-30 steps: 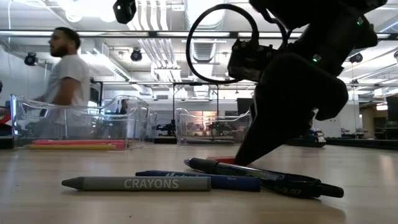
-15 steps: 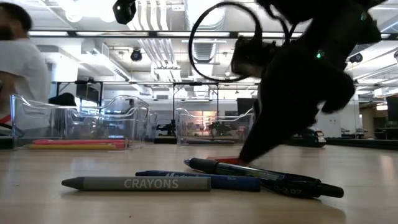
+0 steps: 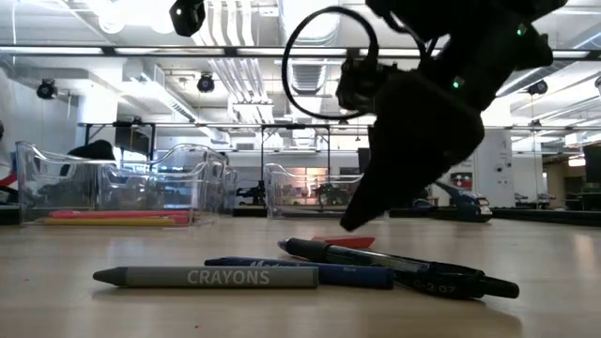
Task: Sort crayons/erasers/pens/pencils in bins
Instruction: Put the orange eraser into the bottom right transparent bin
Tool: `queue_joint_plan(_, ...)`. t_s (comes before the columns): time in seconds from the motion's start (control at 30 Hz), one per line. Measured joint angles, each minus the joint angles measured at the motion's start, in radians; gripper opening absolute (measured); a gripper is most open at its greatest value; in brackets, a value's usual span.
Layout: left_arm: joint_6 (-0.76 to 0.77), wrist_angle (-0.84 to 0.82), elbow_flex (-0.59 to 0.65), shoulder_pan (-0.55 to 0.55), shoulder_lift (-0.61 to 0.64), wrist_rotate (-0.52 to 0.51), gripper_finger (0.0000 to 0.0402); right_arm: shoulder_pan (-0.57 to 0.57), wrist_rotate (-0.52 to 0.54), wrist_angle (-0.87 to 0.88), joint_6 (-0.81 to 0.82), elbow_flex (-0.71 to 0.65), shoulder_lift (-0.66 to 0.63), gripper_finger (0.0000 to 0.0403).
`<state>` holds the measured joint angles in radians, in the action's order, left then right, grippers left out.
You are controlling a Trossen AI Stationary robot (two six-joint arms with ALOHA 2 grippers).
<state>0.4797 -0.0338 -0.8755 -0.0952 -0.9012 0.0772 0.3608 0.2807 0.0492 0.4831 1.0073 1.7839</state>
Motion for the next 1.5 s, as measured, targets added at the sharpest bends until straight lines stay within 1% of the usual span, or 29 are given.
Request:
queue_joint_plan(0.1, 0.005, -0.003, 0.0, 0.0, 0.0, 0.0, 0.015, 0.001, -0.007, -0.001, 0.004, 0.0, 0.02, 0.0221)
queue_joint_plan(0.2, 0.006, -0.004, 0.0, 0.0, 0.0, 0.0, 0.015, 0.005, -0.04, -0.007, 0.024, 0.001, 0.04, 0.0221)
queue_joint_plan(0.53, 0.005, -0.012, 0.0, 0.0, 0.0, 0.0, 0.015, 0.017, -0.035, -0.017, 0.026, 0.005, 0.057, 0.022)
queue_joint_plan(0.6, 0.004, -0.012, 0.001, 0.0, 0.0, 0.0, 0.015, 0.016, -0.037, -0.014, 0.017, 0.004, 0.058, 0.0213)
queue_joint_plan(0.67, 0.004, -0.012, 0.001, 0.0, 0.0, 0.0, 0.015, 0.018, -0.044, -0.014, 0.007, 0.004, 0.058, 0.0194)
queue_joint_plan(0.73, 0.004, -0.012, 0.001, 0.0, 0.0, 0.0, 0.015, 0.021, -0.052, -0.014, 0.004, 0.004, 0.058, 0.0164)
queue_joint_plan(0.93, 0.004, -0.012, 0.003, 0.0, 0.0, 0.0, 0.015, 0.025, -0.107, -0.017, -0.002, 0.004, 0.053, 0.0041)
queue_joint_plan(0.97, 0.004, -0.012, 0.004, 0.0, 0.0, 0.0, 0.015, 0.025, -0.114, -0.014, -0.003, 0.004, 0.044, 0.0026)
queue_joint_plan(1.03, 0.005, -0.013, 0.007, 0.0, 0.0, 0.0, 0.015, 0.024, -0.127, 0.017, -0.003, 0.003, 0.017, 0.002)
queue_joint_plan(1.1, 0.005, -0.013, 0.008, 0.0, 0.0, 0.0, 0.015, 0.025, -0.135, 0.092, -0.004, 0.018, -0.034, 0.0019)
queue_joint_plan(1.17, 0.005, -0.012, 0.01, 0.0, 0.0, 0.0, 0.015, 0.033, -0.136, 0.163, -0.004, 0.057, -0.109, 0.0017)
queue_joint_plan(1.23, 0.009, -0.013, 0.014, 0.0, 0.0, 0.0, 0.015, 0.054, -0.128, 0.275, 0.005, 0.093, -0.191, 0.0017)
queue_joint_plan(1.37, 0.011, -0.013, 0.017, 0.0, 0.0, 0.0, 0.015, 0.138, -0.131, 0.478, 0.058, 0.157, -0.328, 0.0015)
queue_joint_plan(1.5, 0.01, -0.013, 0.017, -0.001, -0.002, 0.0, 0.015, 0.257, -0.121, 0.616, 0.181, 0.204, -0.449, 0.0015)
